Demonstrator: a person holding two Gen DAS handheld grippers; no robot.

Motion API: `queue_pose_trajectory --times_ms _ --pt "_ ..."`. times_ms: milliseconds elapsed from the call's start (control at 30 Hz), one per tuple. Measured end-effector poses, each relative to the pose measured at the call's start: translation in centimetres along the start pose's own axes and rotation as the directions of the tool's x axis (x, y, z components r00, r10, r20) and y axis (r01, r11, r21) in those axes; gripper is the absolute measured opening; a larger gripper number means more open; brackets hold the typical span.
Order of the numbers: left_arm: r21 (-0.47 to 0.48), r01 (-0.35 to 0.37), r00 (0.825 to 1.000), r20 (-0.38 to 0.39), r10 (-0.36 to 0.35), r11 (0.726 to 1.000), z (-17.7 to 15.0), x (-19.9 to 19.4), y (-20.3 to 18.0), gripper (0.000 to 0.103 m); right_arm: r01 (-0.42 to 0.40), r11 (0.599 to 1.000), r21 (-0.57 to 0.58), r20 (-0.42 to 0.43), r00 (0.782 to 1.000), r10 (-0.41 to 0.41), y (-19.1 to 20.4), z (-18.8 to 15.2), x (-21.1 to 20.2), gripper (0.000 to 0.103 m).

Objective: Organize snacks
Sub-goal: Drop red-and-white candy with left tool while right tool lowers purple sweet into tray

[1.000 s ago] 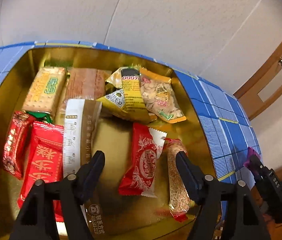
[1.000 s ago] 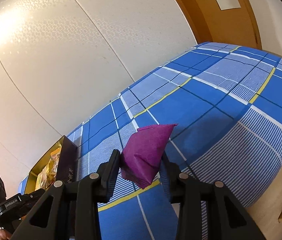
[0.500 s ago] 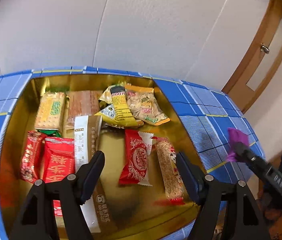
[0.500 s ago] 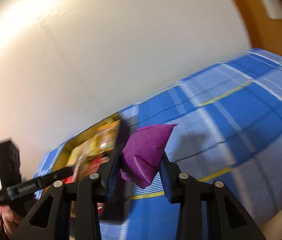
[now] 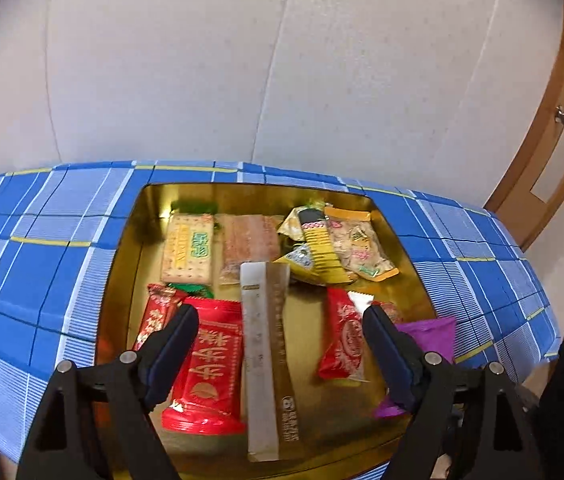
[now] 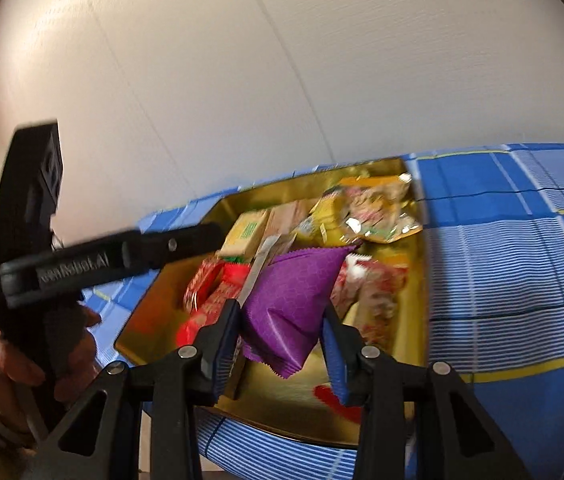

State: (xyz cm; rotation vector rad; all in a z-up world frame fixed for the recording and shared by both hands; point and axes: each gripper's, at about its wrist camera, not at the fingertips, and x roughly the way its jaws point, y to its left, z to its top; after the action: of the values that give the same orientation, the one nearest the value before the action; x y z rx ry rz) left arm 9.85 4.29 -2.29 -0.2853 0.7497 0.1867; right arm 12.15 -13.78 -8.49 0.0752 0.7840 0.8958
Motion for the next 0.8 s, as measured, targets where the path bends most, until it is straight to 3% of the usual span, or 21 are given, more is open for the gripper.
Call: queue_pose_trajectory --times_ms 200,367,633,800 --pt "-0.008 -0.012 1.000 -0.001 0.012 1.000 -0.5 -0.3 0.8 0.091 0.055 0.997 -0.047 -0.011 0.998 -0.056 0.5 -0.6 0.2 0.045" --pt "0.022 -0.031 0.999 0.027 0.030 0.999 -0.8 -1.0 0.4 0.103 0.039 0.998 0.049 0.026 0.999 -0.041 -1.3 -0.6 -1.1 0.045" --pt "0.055 -0.062 0.998 0.015 0.062 0.997 -1.7 -1.2 0.0 0.103 0.040 0.986 0.160 0.144 0.988 -0.063 -3.1 -0.7 -3.7 0.045" --pt "0.091 -0.100 0.995 0.026 0.098 0.991 -2.3 -1.8 -1.1 0.103 0.146 0.976 0.163 0.161 0.972 -0.172 -2.7 -0.7 -3.9 0.045"
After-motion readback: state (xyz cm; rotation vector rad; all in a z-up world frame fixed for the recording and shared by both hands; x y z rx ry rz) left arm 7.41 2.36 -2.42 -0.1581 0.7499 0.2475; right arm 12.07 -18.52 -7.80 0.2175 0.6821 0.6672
